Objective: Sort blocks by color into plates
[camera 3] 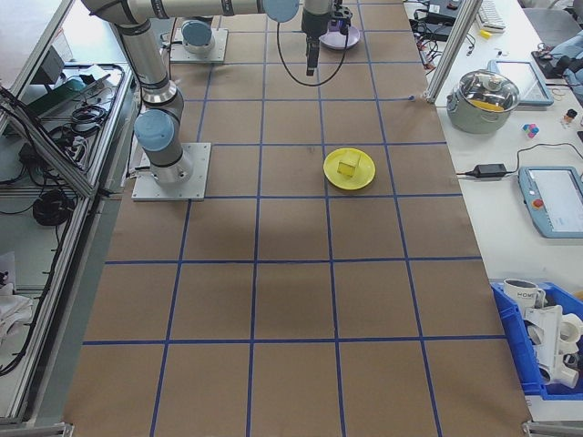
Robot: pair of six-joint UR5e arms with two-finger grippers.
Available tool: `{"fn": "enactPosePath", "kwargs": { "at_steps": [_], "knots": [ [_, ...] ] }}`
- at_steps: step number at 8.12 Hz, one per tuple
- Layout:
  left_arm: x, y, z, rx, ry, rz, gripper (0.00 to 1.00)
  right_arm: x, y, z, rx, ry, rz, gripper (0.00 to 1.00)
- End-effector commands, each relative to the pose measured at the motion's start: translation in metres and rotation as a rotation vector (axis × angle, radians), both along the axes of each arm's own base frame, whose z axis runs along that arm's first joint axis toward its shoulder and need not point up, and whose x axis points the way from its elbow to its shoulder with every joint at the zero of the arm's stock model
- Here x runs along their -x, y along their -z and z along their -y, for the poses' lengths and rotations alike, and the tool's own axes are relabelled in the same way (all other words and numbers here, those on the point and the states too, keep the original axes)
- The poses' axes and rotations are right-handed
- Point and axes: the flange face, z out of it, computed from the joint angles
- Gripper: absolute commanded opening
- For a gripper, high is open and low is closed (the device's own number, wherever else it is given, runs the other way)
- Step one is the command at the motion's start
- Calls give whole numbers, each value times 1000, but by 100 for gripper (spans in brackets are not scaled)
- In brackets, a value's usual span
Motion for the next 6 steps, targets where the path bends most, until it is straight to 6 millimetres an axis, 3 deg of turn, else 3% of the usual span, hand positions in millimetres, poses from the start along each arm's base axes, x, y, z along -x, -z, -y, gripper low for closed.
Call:
{"fn": "enactPosePath", "kwargs": {
  "at_steps": [1, 4, 6],
  "knots": [
    [-4, 15, 0, -27, -11, -3, 100, 0, 0, 0, 0, 2, 0, 100],
    [7, -21, -4, 17, 6, 9, 100, 1, 0, 0, 0, 0, -3, 100],
    [43, -69, -23, 9, -32, 10, 100, 0, 1, 0, -1, -1, -2, 100]
  ]
}}
